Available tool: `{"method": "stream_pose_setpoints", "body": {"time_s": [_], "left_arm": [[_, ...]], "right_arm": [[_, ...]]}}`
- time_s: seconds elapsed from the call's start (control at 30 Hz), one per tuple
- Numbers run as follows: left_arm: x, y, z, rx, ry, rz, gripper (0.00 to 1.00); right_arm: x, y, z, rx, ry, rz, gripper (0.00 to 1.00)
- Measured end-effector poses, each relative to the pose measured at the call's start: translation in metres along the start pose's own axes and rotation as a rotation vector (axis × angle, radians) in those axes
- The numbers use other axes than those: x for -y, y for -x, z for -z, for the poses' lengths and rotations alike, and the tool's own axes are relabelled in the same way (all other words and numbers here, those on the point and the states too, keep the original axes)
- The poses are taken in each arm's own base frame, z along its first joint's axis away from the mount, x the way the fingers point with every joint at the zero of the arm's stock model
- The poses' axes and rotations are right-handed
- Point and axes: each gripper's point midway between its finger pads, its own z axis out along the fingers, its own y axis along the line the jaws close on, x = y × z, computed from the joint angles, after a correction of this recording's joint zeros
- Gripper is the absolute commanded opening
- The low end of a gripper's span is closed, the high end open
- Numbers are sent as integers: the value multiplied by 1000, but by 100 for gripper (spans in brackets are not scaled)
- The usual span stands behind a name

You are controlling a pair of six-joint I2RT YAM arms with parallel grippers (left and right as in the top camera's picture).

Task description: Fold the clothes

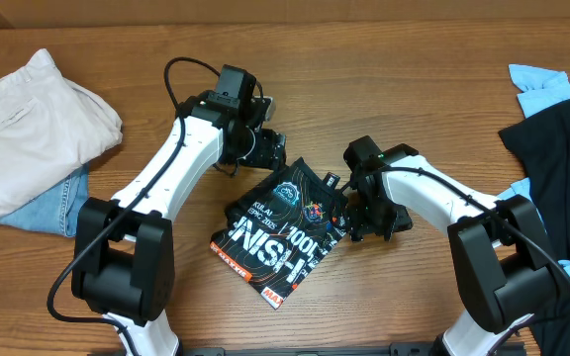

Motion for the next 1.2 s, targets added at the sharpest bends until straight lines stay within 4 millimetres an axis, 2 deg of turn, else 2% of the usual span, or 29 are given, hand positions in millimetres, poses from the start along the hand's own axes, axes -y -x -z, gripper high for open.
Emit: {"method": "stream_pose_setpoints", "body": {"time_s": [0.17,0.47,0.6,0.73,0.83,0.9,0.97,1.1,1.2], "left_arm": [[6,-1,-5,-9,-43,-58,81],[-2,-15,-46,-101,-71,-112,84],[-5,-20,-63,-130,-88,-120,80],[1,-22,-67,-151,-134,-135,67],[5,-29,-70,-191,-170,-140,52],[7,-36,-71,-222,-191,-145,33],[9,-44,-74,-254,-204,-160,20],[10,-50,-78,-279,-210,-172,6],[10,-50,-77,-280,-207,-183,4]], "right_arm": [[-1,1,0,2,4,-3,74],[-1,1,0,5,4,-7,74],[-1,2,0,6,5,-8,73],[-1,2,0,6,6,-7,74],[-1,2,0,7,4,-8,73],[-1,2,0,7,5,-7,74],[-1,2,0,7,5,-7,74],[-1,2,0,7,6,-7,74],[-1,2,0,8,5,-7,73]]}}
